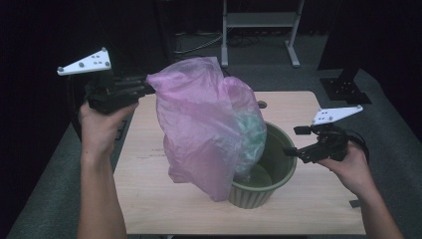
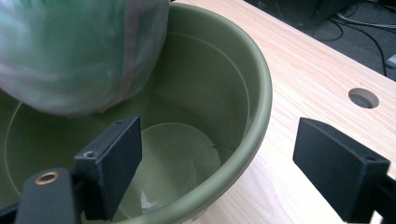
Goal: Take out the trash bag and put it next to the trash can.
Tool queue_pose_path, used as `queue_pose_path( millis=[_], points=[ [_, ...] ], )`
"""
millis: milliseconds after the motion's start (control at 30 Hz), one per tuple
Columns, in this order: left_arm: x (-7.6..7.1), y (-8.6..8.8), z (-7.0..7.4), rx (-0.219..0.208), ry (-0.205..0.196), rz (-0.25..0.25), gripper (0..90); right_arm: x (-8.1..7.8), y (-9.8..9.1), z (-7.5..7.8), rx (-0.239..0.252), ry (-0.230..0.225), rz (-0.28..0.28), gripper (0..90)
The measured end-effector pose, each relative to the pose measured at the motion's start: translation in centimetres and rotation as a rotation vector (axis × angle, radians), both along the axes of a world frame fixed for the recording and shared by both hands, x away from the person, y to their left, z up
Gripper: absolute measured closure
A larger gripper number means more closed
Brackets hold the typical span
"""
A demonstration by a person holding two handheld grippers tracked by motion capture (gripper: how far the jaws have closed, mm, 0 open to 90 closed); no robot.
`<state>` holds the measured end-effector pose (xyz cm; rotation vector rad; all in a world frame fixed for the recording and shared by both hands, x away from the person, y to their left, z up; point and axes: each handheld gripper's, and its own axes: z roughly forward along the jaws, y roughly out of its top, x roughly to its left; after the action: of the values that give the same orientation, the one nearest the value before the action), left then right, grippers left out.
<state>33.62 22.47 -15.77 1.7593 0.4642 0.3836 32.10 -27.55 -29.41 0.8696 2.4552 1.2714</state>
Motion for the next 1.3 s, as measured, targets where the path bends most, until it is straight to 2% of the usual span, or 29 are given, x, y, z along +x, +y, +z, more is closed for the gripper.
queue_pose_path(
  millis=[200,600,1167,1300],
  points=[
    [0.0,0.8,1.8,0.005,-0.022,0.023,89.4,0.0,0.0,0.0,-0.001,0.001,0.001,14.4],
    [-0.5,2.4,4.1,-0.008,-0.062,0.069,89.4,0.0,0.1,0.0,0.000,0.002,0.002,14.3],
    [-0.5,4.9,6.1,-0.022,-0.093,0.156,89.4,0.0,0.2,-0.1,-0.004,0.004,0.003,14.3],
    [-0.2,4.9,5.9,-0.022,-0.090,0.170,89.5,0.1,0.3,-0.1,-0.003,0.004,0.003,14.4]
  ],
)
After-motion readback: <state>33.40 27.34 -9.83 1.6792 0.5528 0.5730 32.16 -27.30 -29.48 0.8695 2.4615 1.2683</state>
